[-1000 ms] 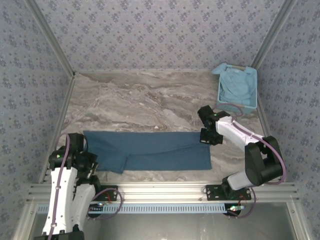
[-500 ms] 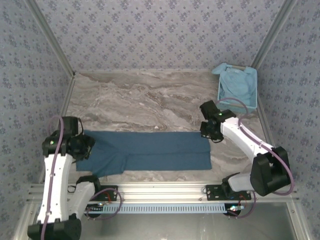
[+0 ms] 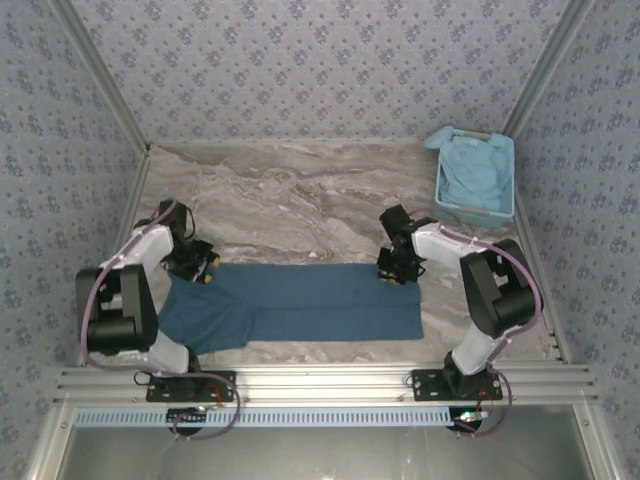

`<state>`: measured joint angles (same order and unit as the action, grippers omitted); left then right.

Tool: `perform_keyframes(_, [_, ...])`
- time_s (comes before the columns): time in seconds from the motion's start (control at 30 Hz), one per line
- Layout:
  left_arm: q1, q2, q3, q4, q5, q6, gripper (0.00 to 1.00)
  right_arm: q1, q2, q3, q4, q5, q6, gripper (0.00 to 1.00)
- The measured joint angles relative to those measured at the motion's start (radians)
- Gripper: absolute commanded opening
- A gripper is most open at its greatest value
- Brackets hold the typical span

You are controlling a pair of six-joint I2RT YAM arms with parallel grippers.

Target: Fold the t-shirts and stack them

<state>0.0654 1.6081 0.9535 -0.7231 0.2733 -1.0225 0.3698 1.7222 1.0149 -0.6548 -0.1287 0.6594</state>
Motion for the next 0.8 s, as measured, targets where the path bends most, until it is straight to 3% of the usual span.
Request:
perform_keyframes(0.17, [0.000,0.195,0.140,0.008,0.058,0.057,0.36,-0.064,0.114,0.137,-0.034,-0.032,-0.001,0.22])
perform_keyframes(0.3, [0.000,0.344,0.346,0.032,0.109,0.127,0.42,-0.121,0.241,0.315,-0.076,-0.054,-0.005,0.24])
perform_keyframes(0.43, [-0.002,0.388,0.459,0.043,0.096,0.187,0.52,-0.158,0.333,0.462,-0.080,-0.070,-0.051,0.32])
perform_keyframes(0.6, [0.002,0.244,0.436,0.001,0.023,0.257,0.56,-0.155,0.333,0.534,-0.063,-0.063,-0.147,0.42])
perform_keyframes(0.8, [0.065,-0.132,0.152,-0.052,0.002,0.346,0.54,-0.069,0.176,0.459,-0.002,-0.113,-0.219,0.44])
